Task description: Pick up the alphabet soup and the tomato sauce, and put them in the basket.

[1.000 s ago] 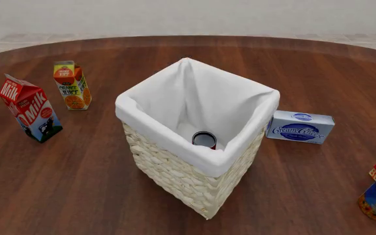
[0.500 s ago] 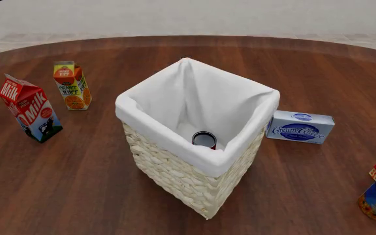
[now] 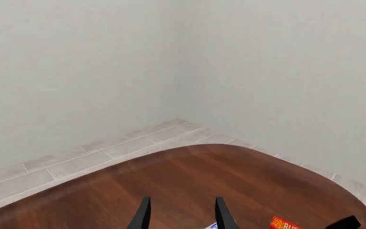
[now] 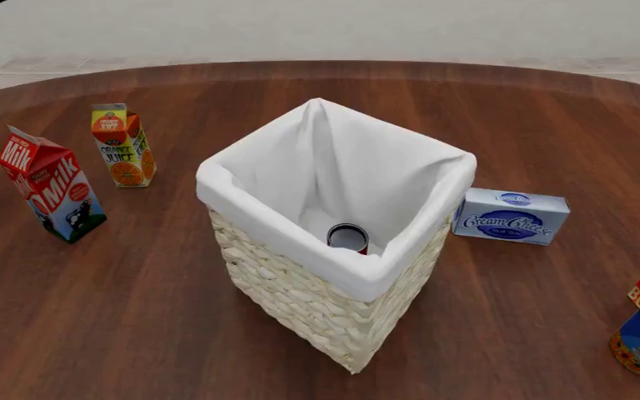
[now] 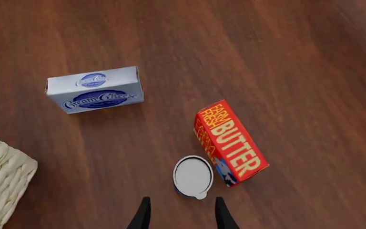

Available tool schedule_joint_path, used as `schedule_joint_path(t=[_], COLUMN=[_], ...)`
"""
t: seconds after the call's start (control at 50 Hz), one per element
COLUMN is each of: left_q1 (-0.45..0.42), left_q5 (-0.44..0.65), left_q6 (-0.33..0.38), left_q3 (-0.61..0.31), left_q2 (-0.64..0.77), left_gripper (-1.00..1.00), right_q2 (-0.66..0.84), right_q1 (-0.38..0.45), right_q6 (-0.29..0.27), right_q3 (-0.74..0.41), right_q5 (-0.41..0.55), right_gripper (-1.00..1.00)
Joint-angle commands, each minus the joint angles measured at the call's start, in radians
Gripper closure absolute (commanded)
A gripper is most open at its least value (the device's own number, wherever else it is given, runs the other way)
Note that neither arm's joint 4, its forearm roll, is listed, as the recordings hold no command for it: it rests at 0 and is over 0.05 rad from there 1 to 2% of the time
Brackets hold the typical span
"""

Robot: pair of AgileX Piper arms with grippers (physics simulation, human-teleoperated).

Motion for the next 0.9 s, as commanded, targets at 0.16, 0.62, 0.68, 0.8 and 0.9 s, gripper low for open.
schedule_joint_path(t=[0.16,0.62,0.68,0.8,0.9], left_q1=[-0.003,-0.004,-0.005,-0.004,-0.003], left_q5=[0.0,0.002,0.001,0.0,0.0], left_q6=[0.001,0.002,0.002,0.001,0.002], left_q3=[-0.003,-0.011,-0.01,-0.01,-0.01], left_q2=[0.009,0.021,0.022,0.025,0.026], left_gripper=[-1.0,-1.0,-1.0,-1.0,-1.0], right_q2=[0.064,0.162,0.168,0.184,0.212], right_q1=[0.001,-0.025,-0.027,-0.026,-0.029], right_q6=[-0.002,-0.007,-0.007,-0.004,-0.006], right_q3=[0.043,0.11,0.118,0.127,0.132], right_q5=[-0.101,-0.236,-0.246,-0.27,-0.299], right_gripper=[-1.0,-1.0,-1.0,-1.0,-1.0])
